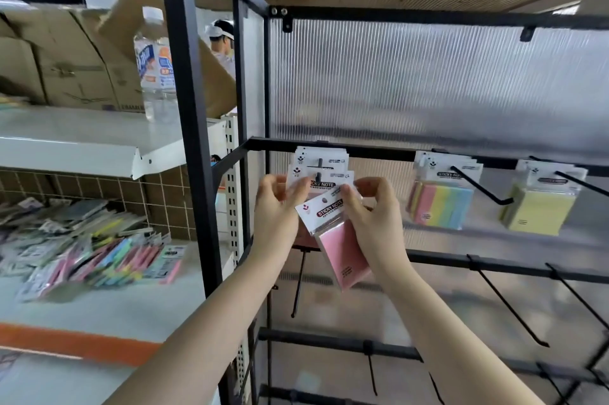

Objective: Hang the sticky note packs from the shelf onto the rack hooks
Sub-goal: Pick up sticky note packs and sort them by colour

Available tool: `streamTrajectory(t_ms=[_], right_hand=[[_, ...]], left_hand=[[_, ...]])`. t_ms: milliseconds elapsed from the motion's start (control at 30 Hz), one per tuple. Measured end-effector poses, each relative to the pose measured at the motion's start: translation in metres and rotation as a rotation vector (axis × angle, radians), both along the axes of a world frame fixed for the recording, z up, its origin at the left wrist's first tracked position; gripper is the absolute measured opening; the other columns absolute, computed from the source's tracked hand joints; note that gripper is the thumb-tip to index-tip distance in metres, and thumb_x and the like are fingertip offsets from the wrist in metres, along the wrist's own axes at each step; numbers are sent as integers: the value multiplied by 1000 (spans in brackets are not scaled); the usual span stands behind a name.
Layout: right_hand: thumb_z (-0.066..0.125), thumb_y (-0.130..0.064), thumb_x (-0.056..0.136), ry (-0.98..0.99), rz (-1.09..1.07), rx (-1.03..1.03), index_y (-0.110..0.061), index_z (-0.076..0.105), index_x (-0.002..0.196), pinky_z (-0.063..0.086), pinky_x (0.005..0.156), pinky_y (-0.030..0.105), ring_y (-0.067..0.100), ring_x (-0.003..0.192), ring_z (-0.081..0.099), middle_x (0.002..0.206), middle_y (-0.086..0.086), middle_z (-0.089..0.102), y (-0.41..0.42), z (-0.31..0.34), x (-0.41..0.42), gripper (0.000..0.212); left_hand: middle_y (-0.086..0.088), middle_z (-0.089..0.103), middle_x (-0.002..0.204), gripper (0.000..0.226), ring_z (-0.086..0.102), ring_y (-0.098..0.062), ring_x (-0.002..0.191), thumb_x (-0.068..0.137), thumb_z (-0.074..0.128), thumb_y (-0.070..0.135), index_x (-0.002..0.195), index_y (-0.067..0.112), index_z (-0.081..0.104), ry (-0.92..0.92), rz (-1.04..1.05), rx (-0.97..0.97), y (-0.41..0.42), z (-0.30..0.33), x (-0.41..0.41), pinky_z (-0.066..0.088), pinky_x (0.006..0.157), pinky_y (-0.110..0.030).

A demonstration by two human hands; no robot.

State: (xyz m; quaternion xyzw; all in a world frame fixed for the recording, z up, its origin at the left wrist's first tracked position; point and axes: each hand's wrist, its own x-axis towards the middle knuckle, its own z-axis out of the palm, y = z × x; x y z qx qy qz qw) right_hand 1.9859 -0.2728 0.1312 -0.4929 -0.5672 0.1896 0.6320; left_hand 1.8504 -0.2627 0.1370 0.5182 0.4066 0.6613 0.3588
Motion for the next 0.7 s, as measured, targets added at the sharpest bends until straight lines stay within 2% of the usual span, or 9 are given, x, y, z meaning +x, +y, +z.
streamTrajectory(t_ms=[100, 167, 267, 367, 433, 500, 567, 633, 700], right_hand=[[66, -37, 87, 24, -69, -69, -15, 46, 106, 38, 62, 2, -4, 82, 52, 93, -13, 53, 10, -1, 6, 35], [64, -40, 88, 7, -106, -103, -16, 47, 105, 38, 60, 3, -7, 78, 51, 90, -15, 53, 15, -3, 10, 34], [57, -42, 92, -25, -92, -110, -19, 56, 94, 38, 57, 11, 1, 74, 57, 84, -13, 61, 17, -9, 14, 23], [53, -38, 96, -55, -30, -79, -5, 60, 80, 31, 50, 18, 12, 60, 46, 69, -3, 58, 15, -12, 13, 37], [53, -37, 95, -30, 26, -36, 2, 57, 77, 27, 48, 20, 9, 57, 38, 65, 4, 51, 7, -10, 7, 43], [52, -37, 94, 4, 72, 55, 6, 52, 76, 26, 47, 18, 5, 55, 35, 63, 2, 46, -4, -6, -1, 46], [49, -37, 94, 31, 99, 154, 1, 46, 72, 26, 48, 15, 2, 55, 34, 61, -7, 43, -15, 0, -10, 44], [47, -37, 95, 67, 91, 230, -8, 39, 68, 26, 48, 14, 2, 55, 33, 58, -12, 38, -22, 9, -19, 40], [48, -32, 97, 96, 66, 268, -14, 36, 66, 25, 48, 15, 2, 54, 28, 57, -14, 35, -24, 18, -26, 38]], left_hand=[[-1, 56, 111, 49, 56, -16, 102, 83, 61, 51, 114, 17, 46, 127, 157, -59, 19, -10, -4, 47, 82, -26], [2, 54, 112, 45, 54, -13, 102, 86, 59, 50, 114, 17, 46, 126, 202, -57, 26, -15, -6, 38, 72, -13], [7, 53, 111, 35, 51, -7, 98, 88, 58, 46, 110, 21, 46, 130, 207, -63, 33, -23, -7, 32, 67, -7], [6, 55, 98, 24, 52, -4, 85, 91, 58, 36, 103, 19, 48, 139, 238, -34, 31, -26, -9, 35, 62, -1], [5, 56, 85, 17, 54, -10, 79, 95, 52, 32, 95, 16, 51, 104, 239, -2, 25, -26, -10, 40, 66, -6], [1, 58, 73, 28, 56, -12, 71, 100, 42, 31, 84, 13, 55, 41, 184, 45, 10, -22, -10, 47, 68, -23], [8, 66, 68, 41, 61, -2, 66, 103, 32, 32, 79, 20, 62, -21, 93, 148, -11, -17, -9, 47, 63, -16], [14, 70, 78, 46, 65, 3, 76, 103, 28, 36, 82, 28, 69, -7, -36, 278, -31, -11, -7, 47, 67, -9], [6, 70, 83, 36, 65, -3, 84, 97, 38, 43, 88, 26, 68, 47, -126, 345, -41, -4, -5, 48, 73, -15]])
